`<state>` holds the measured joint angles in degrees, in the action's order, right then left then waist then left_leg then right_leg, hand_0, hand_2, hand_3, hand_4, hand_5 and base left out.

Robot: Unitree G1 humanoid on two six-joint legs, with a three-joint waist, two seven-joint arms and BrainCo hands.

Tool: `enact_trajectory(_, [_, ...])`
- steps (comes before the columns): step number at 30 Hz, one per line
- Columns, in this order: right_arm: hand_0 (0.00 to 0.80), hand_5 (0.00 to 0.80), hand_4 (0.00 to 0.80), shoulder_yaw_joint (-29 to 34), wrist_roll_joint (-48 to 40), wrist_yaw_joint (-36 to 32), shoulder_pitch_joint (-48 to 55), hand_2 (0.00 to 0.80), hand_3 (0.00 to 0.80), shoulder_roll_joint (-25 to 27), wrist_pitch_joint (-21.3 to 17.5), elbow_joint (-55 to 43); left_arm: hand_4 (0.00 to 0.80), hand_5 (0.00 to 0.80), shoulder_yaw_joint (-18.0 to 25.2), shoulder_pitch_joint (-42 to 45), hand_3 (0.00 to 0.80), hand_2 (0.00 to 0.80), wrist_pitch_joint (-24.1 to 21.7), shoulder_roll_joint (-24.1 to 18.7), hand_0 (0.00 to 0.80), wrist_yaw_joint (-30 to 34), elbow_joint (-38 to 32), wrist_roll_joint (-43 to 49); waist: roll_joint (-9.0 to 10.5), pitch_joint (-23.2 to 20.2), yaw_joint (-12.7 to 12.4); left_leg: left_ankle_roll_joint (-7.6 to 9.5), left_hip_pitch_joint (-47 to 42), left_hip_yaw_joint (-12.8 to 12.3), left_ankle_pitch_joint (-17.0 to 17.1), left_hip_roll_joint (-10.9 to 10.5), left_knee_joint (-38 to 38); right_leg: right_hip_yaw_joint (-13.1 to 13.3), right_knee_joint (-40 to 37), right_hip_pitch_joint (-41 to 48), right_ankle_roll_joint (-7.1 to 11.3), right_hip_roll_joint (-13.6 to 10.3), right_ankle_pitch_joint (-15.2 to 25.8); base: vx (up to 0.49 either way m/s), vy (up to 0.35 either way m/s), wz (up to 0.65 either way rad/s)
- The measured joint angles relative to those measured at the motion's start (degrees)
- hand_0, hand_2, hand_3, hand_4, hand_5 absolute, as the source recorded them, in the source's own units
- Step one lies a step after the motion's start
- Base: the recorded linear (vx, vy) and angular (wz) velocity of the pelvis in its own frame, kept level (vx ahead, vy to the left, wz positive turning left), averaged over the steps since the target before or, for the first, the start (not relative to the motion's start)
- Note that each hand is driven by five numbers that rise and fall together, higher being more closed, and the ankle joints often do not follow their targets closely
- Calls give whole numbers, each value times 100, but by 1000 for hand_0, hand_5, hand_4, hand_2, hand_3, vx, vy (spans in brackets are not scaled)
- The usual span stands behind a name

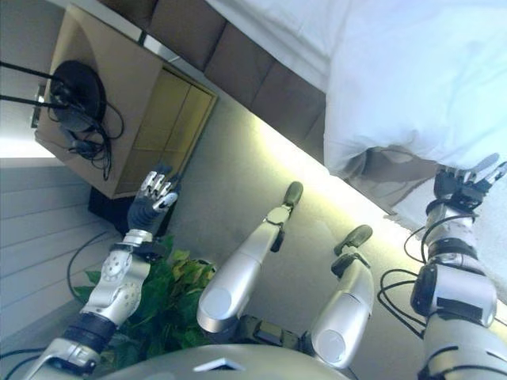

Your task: Make the bed neatly

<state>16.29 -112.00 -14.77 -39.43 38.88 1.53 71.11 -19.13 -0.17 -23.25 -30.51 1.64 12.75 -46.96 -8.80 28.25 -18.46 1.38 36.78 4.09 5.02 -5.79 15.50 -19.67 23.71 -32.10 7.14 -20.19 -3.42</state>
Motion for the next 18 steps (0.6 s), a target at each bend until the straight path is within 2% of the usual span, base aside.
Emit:
enact_trajectory(1, [0, 0, 0, -102, -1, 29, -105, 0, 0, 87, -24, -17, 0, 0, 3, 14, 0, 0, -8, -4, 0, 1, -23, -2, -8, 3, 13, -18, 4, 0, -3, 20, -36, -7, -58, 0, 2, 17, 16, 5, -21, -6])
enact_trajectory(2, [85, 85, 85, -166, -1, 32, -211, 85, 85, 161, -29, -21, 0, 0, 3, 17, 0, 0, -21, -4, 0, 8, -21, -2, -13, 5, 15, -20, 8, 0, 22, 44, -92, -3, -134, -7, 6, 46, 61, -6, -22, -7])
enact_trajectory(3, [333, 333, 333, -299, 0, 39, -293, 333, 333, 234, -37, -25, 0, 0, 4, 32, 0, 0, -21, -5, 0, 10, -33, -2, -16, 8, 8, -30, 13, 0, 49, 48, -135, -23, -182, -7, 5, 63, 74, -14, -25, -6])
enact_trajectory(4, [659, 659, 659, -383, -1, 58, -355, 659, 659, 292, -61, -23, 0, 0, 5, 31, 0, 0, -33, -4, 0, 25, -51, -2, -19, 8, 18, -32, 12, 3, 73, 69, -201, -16, -267, 1, 16, 98, 131, 62, -40, -4])
enact_trajectory(5, [800, 800, 800, -397, -1, 85, -422, 800, 800, 347, -90, -23, 0, 0, 5, 28, 0, 0, -71, 5, 0, 62, -29, -2, -27, 11, 1, -20, 28, 6, 156, 78, -292, -6, -364, -19, 4, 147, 203, -14, -9, -6])
enact_trajectory(13, [800, 800, 800, -580, 125, 393, -829, 800, 800, 704, -170, -43, 0, 0, 13, 4, 0, 0, -119, -5, 0, 111, -33, -5, -81, 48, 7, -25, 92, 48, 294, 91, -501, -12, -475, -106, 19, 180, 271, -21, 49, 3])
enact_trajectory(18, [800, 800, 800, -598, 790, 533, -799, 800, 800, 671, -122, -47, 0, 0, 12, 0, 0, 0, -121, -6, 0, 86, -63, -6, -97, 54, 17, -34, -54, 54, 287, 55, -480, 19, -325, -9, 19, 133, 197, 58, 34, 2])
